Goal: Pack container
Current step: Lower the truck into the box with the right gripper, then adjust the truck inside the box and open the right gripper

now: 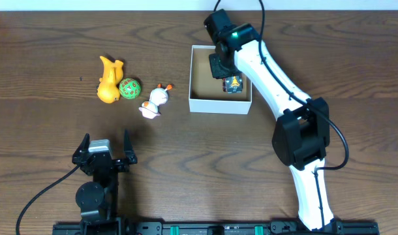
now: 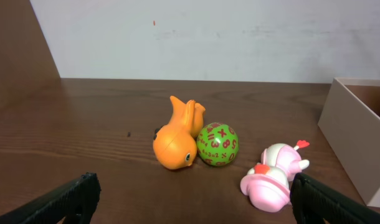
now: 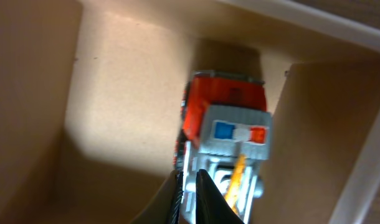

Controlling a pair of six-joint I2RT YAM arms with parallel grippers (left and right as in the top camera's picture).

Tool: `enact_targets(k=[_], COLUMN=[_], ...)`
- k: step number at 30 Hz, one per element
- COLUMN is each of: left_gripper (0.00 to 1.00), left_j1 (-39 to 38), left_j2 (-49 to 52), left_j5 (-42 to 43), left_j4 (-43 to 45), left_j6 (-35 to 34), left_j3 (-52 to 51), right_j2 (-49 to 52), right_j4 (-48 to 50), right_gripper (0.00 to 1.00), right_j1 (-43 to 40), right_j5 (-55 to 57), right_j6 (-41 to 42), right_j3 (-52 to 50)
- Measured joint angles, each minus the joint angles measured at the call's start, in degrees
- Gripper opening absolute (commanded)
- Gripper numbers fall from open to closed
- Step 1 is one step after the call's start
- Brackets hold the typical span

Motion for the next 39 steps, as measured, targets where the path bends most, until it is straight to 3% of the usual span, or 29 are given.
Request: enact_targets(k=[16, 27, 39], left_gripper=[0.98, 0.98, 0.98], left_j1=[0.0, 0.0, 0.0], left_j2=[0.0, 0.0, 0.0], left_j5=[0.0, 0.0, 0.0], left_j4=[0.0, 0.0, 0.0], left_j6=[0.0, 0.0, 0.0], left_j3=[0.0, 0.0, 0.0], right_j2=[0.0, 0.0, 0.0], right_j4=[0.5, 2.2, 4.6], right_gripper=[0.07, 0.1, 0.07], right_j1=[0.5, 0.6, -0.4], right_j5=[-2.6, -3.1, 1.2], right_j6=[-1.3, -2.1, -4.5], right_j3=[-0.1, -4.3, -4.5])
